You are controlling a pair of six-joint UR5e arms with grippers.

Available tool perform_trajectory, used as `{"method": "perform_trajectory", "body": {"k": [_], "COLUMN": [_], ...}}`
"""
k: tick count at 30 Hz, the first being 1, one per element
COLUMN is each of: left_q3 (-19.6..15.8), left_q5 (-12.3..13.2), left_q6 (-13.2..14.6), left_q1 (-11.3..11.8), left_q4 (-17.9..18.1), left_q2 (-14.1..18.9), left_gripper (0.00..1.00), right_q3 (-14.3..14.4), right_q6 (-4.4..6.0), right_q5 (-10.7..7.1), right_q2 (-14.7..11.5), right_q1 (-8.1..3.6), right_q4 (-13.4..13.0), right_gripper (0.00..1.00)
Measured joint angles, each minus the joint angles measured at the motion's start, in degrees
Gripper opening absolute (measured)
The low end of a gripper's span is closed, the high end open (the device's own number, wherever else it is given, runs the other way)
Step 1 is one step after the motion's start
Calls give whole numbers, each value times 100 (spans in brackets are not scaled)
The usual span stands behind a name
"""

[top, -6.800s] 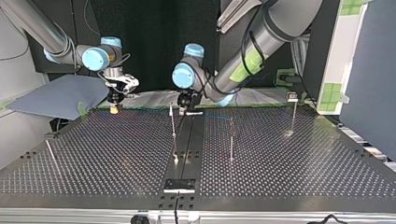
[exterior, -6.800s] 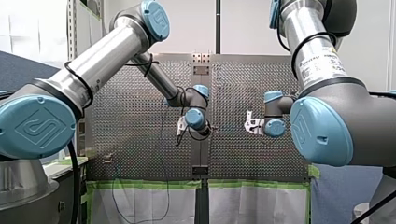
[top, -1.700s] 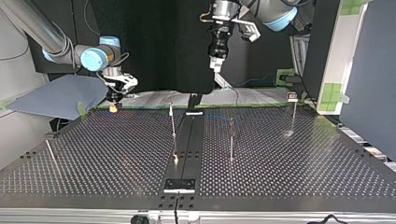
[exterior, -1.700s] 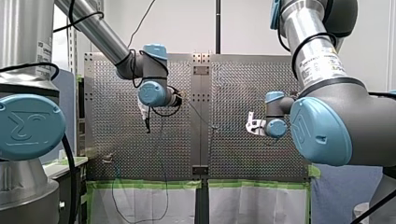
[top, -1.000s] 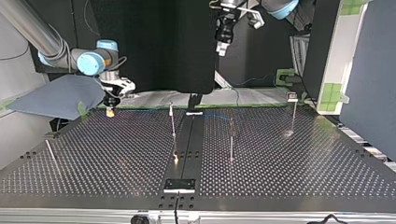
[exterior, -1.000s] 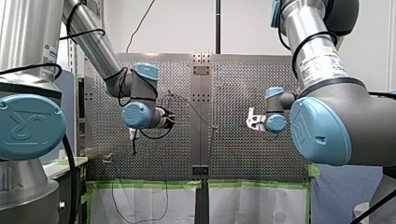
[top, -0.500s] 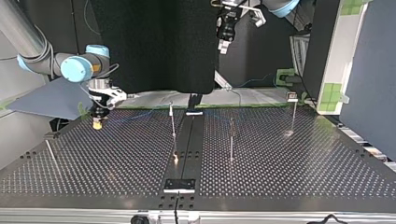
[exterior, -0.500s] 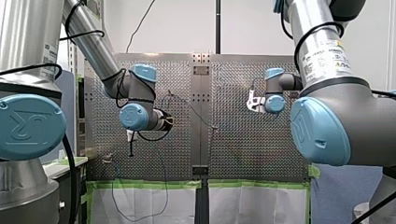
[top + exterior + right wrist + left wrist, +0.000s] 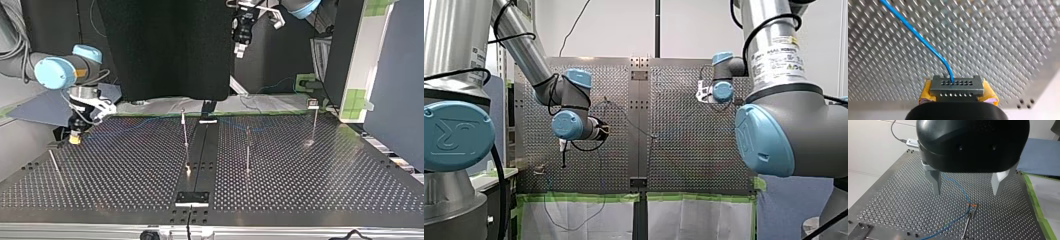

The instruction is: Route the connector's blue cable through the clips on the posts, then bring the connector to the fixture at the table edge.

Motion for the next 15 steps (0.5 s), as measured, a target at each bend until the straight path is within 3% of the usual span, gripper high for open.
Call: {"method": "perform_trajectory", "body": {"k": [5, 10, 15], "left_q3": [0, 0, 4], "left_q5": [2, 3, 3], "left_q6": [16, 22, 23], "left_q1": [29, 53, 68], "left_q4": [-17, -37, -49], "left_q2": [0, 0, -2], "left_gripper": [100, 100, 100], "right_q3": [-32, -39, -41], "right_q6": [-114, -162, -176], "right_q5": [234, 440, 412], "right_q2": [-233, -326, -299], "right_q1": [-130, -272, -419], "right_q4": [234, 454, 604], "right_gripper": [0, 0, 0]}}
